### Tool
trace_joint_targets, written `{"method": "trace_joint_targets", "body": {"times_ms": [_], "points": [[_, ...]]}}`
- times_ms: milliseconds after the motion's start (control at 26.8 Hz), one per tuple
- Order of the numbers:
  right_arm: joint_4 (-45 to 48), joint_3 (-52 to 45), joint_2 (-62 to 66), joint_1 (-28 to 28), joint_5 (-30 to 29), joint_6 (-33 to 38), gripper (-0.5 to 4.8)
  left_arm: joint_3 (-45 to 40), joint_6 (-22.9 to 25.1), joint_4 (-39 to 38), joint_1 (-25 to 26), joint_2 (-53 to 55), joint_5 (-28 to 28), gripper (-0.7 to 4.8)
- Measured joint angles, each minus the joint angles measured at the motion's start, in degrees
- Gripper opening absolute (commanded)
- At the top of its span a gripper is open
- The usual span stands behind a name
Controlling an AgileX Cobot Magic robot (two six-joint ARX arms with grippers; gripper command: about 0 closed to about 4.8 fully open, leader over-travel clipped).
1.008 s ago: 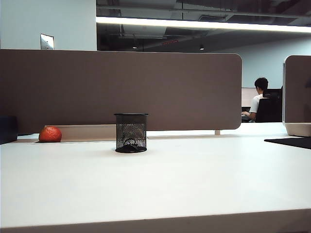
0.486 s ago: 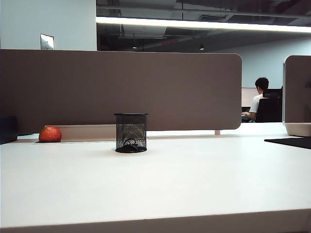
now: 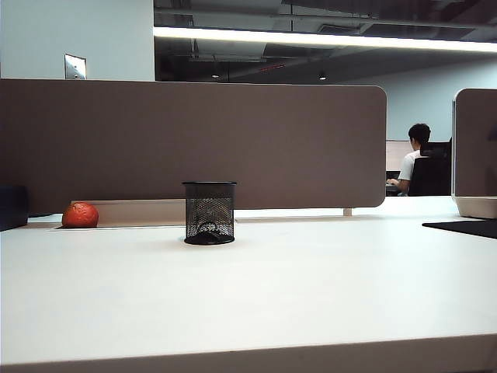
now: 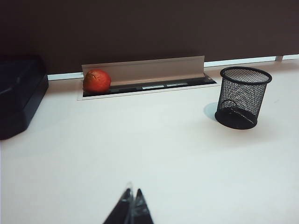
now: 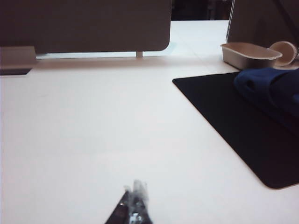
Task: Pick up a bunch of keys from the table, then put them into the black basket.
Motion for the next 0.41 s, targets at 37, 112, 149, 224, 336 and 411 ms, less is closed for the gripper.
{"method": "trace_joint_targets", "body": {"times_ms": [37,112,149,224,336,411], "points": [[-0.3,0.0,0.0,0.0,0.0,0.0,-0.05,0.0,0.0,0.0,0.0,0.0,0.0,-0.05],[-0.6,0.0,0.0,0.0,0.0,0.0,-0.05,0.0,0.0,0.0,0.0,0.0,0.0,-0.05],[-0.6,0.0,0.0,0.0,0.0,0.0,-0.05,0.0,0.0,0.0,0.0,0.0,0.0,-0.05],[-0.6,0.0,0.0,0.0,0.0,0.0,-0.04,0.0,0.0,0.0,0.0,0.0,0.0,-0.05],[-0.6,0.0,0.0,0.0,0.0,0.0,-0.05,0.0,0.0,0.0,0.0,0.0,0.0,-0.05],[-0.6,0.0,0.0,0.0,0.0,0.0,-0.05,0.0,0.0,0.0,0.0,0.0,0.0,-0.05]]}}
